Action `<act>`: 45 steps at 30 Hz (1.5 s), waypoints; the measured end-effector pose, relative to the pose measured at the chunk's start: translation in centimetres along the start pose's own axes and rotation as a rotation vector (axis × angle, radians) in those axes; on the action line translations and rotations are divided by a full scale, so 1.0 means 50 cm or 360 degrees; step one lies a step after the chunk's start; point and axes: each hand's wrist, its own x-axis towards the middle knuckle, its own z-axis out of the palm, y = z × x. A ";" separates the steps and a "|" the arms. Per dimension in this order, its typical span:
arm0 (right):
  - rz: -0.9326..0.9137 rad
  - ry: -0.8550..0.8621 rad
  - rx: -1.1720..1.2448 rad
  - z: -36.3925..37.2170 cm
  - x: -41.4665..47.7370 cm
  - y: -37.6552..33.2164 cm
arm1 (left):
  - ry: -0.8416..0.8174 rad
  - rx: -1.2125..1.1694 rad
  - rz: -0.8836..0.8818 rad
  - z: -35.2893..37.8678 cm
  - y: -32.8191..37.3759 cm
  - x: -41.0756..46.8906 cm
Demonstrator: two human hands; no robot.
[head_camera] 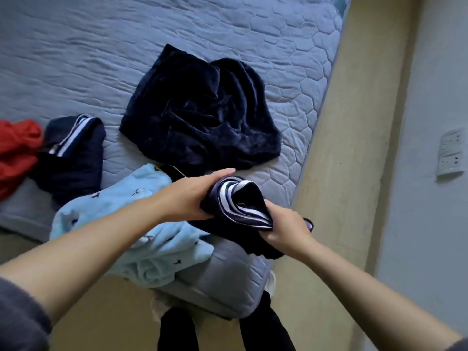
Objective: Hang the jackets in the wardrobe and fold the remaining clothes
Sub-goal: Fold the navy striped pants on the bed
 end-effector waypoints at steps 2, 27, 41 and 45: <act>-0.0231 0.0000 -0.0206 -0.072 -0.021 -0.082 | 0.0295 0.0215 0.0306 -0.063 0.062 -0.092; -0.1652 -0.0719 -0.1207 0.055 -0.625 -1.169 | 0.1664 -0.0158 -0.0917 -0.046 0.384 -1.533; -0.2762 -0.1463 -0.1613 0.562 -1.169 -1.620 | 0.1724 -0.0559 -0.2308 0.348 0.591 -2.159; -0.3036 -0.1776 -0.1694 0.708 -1.366 -1.695 | 0.1579 -0.0619 -0.2623 0.462 0.687 -2.279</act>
